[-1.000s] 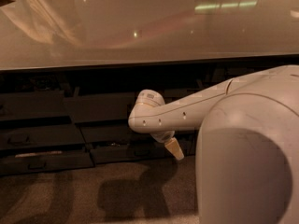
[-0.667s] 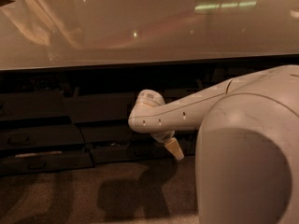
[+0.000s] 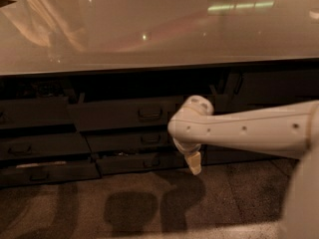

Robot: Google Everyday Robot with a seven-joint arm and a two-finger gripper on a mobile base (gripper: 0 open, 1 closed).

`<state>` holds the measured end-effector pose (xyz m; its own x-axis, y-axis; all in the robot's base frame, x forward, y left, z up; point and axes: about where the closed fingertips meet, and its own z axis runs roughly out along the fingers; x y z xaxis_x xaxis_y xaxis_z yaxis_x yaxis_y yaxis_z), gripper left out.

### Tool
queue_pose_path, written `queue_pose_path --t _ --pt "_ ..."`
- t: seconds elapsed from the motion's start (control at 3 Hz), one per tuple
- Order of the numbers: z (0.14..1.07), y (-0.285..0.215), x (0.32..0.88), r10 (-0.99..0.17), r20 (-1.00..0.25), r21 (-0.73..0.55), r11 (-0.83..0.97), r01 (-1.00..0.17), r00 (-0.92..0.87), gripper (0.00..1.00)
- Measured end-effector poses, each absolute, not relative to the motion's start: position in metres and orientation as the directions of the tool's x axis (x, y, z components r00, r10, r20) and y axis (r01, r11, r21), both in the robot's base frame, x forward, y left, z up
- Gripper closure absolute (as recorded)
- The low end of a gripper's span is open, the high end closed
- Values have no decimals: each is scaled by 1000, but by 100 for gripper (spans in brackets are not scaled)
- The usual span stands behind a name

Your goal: Open top drawer

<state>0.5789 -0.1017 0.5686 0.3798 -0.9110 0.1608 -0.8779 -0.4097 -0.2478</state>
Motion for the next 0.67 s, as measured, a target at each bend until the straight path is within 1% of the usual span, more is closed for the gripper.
queue_pose_path --t 0.33,0.67 --pt "568 -122 570 -932 80 -288 -362 -887 354 0" --pt "573 -122 569 -932 78 -294 -362 -885 355 0"
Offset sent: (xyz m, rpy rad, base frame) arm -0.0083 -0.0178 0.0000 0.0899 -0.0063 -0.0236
